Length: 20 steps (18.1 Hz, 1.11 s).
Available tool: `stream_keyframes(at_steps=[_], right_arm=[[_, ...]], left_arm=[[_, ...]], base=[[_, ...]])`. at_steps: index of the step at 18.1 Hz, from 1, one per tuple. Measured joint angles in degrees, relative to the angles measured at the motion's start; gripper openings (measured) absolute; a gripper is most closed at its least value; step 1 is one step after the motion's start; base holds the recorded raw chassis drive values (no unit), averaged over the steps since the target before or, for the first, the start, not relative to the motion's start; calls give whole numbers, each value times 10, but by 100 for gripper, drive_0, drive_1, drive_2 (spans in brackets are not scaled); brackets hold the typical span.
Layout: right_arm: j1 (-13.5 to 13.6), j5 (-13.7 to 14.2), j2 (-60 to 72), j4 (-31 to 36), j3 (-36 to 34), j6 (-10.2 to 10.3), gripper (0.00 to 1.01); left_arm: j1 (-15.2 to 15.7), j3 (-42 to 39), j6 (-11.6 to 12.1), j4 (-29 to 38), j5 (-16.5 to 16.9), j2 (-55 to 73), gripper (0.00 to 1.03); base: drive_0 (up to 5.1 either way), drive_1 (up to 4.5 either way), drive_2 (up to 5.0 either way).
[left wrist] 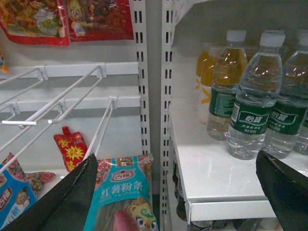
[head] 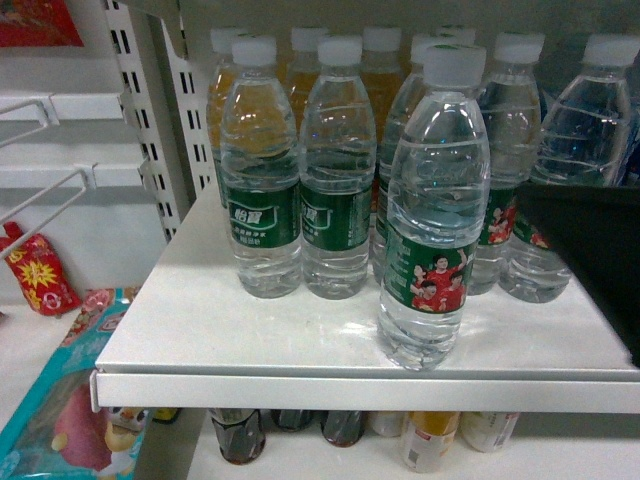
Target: Move water from second to third shelf
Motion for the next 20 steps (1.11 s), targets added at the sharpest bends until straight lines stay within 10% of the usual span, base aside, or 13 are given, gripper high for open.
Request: stream_keyframes(at_steps=[2, 4, 6, 11, 20], right_arm=[[-52, -36, -116, -81, -23, 0, 98], [-77, 120, -226, -70, -65, -54, 78], [-178, 112, -335, -165, -93, -81, 54], [-177, 98, -493, -263, -128, -95, 2], [-177, 98, -583, -307, -172, -96, 2]], left_arm=[[0, 0, 0, 0, 0, 0, 98], [0, 0, 0, 0, 0, 0, 98], [0, 0, 0, 0, 0, 0, 98], [0, 0, 0, 0, 0, 0, 98], [0, 0, 0, 0, 0, 0, 98]], base=[[0, 0, 0], [0, 0, 0], [0, 0, 0], [0, 0, 0], [0, 0, 0]])
